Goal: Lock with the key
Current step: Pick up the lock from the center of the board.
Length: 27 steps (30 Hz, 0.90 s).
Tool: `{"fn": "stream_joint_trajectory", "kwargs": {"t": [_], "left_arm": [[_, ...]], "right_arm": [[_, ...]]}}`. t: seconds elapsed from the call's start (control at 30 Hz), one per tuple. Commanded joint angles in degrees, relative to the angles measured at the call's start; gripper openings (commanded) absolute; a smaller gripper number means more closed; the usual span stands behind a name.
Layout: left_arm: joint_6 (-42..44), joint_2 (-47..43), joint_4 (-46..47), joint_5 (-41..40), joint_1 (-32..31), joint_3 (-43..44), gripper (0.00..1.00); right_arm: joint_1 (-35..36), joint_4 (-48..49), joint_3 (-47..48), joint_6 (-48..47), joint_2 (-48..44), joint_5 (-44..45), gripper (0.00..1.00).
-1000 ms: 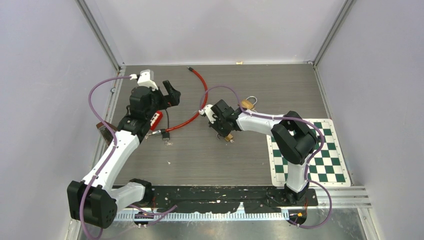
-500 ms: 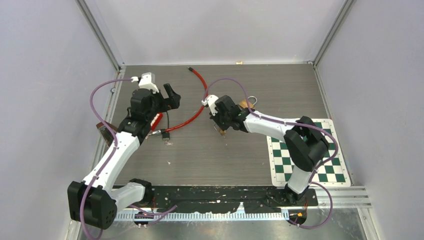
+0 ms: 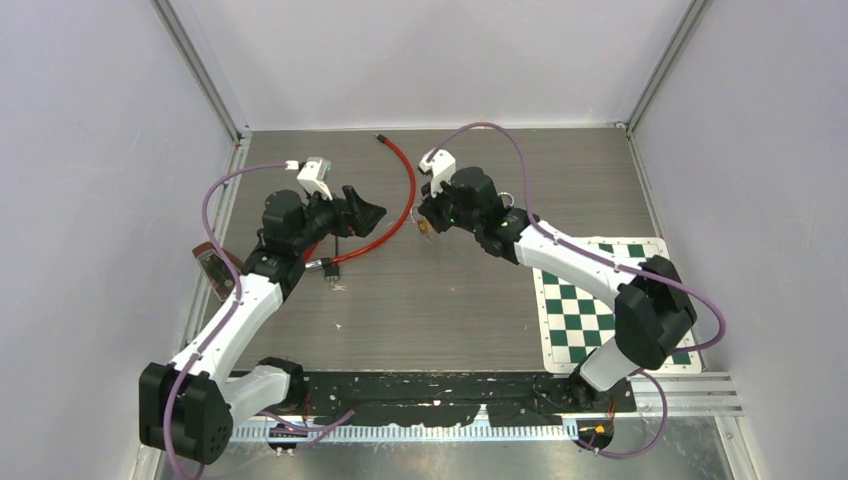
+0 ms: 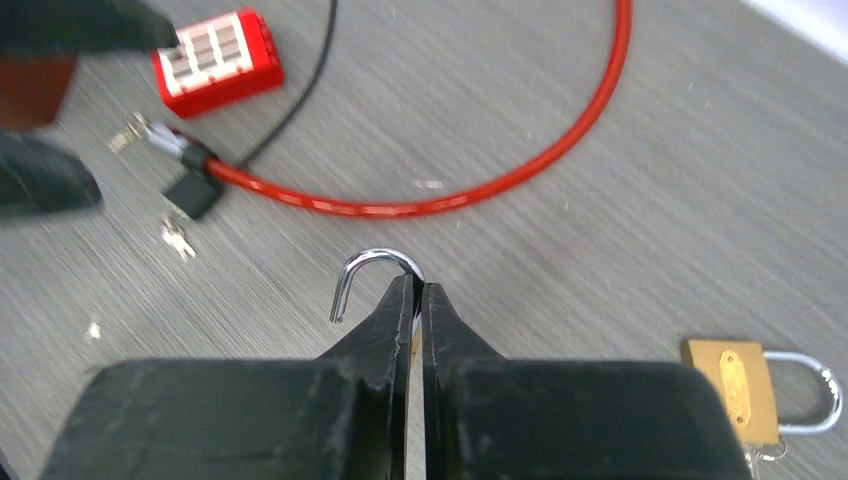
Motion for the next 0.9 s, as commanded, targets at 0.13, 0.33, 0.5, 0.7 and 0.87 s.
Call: {"fn": "stream_joint_trajectory", "kwargs": {"t": [0.13,0.33,0.5,0.7,0.87], "left_arm": [[4.0,-9.0,4.2,5.8,-0.7,6.2,0.88],[-3.9,-8.6,11.1,8.7,-0.9,6.9,0.90],[-11.9,-7.5,16.6,12.8,-1.1,10.0,0.90],[-23.2,-5.8,32.5,14.0,-3.5,10.0,0.91],[-29.7,-3.0,34.3,10.7,-5.5,13.3,0.90]], "right_arm": [[-0.8,5.3,14.9,6.7,-7.8,-3.5,0.05],[-0.8,10.4,19.9,12.2,-9.5,-8.8,0.05],[-0.8,10.9,24.3,16.8,-10.7,-11.4,0.05],[-0.8,15.7,24.9,22.0,-12.5,-15.1,0.05],[-0.7,17.9,23.9,23.2,-12.4,-16.1,0.05]]}}
